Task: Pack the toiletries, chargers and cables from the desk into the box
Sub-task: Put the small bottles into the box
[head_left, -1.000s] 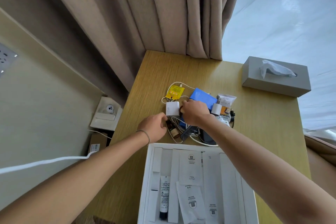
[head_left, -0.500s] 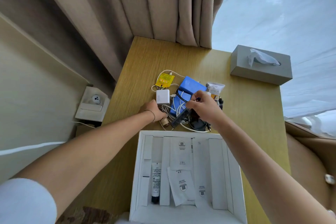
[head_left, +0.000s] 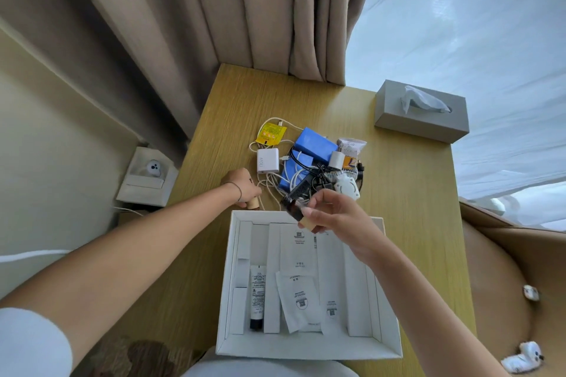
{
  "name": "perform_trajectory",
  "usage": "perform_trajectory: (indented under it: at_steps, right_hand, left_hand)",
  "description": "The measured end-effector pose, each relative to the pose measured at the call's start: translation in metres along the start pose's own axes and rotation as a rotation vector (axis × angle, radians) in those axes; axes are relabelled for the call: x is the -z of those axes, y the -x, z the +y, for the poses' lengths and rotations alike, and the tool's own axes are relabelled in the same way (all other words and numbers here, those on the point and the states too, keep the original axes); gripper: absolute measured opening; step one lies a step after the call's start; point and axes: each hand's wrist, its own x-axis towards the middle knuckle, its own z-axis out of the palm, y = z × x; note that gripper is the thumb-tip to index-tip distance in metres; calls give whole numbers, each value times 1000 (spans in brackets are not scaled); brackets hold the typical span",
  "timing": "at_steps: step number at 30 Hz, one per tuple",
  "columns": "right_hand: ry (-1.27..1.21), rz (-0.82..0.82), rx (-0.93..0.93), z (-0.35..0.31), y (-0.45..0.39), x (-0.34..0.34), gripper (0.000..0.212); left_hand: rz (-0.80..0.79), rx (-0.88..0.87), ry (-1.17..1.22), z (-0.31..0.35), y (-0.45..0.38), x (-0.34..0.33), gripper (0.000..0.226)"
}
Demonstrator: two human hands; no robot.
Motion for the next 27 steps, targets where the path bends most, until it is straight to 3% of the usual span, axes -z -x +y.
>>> perform_trajectory:
  at_steps: [4,7,15,27]
  right_hand:
    - [26,-74,-22,12,11,-13,38]
    - [82,-75,-69,26,9,-26,30]
    - [313,153,-161,66,-16,-74,14]
    - [1003,274,-109,82,-49,-112,31]
  left_hand:
    - [69,-41,105,-16,12,8,19]
    - [137,-80,196,-27,24,14,19]
    - [339,-142,444,-58,69,25,23]
    - [412,-226,545,-88,121,43,32]
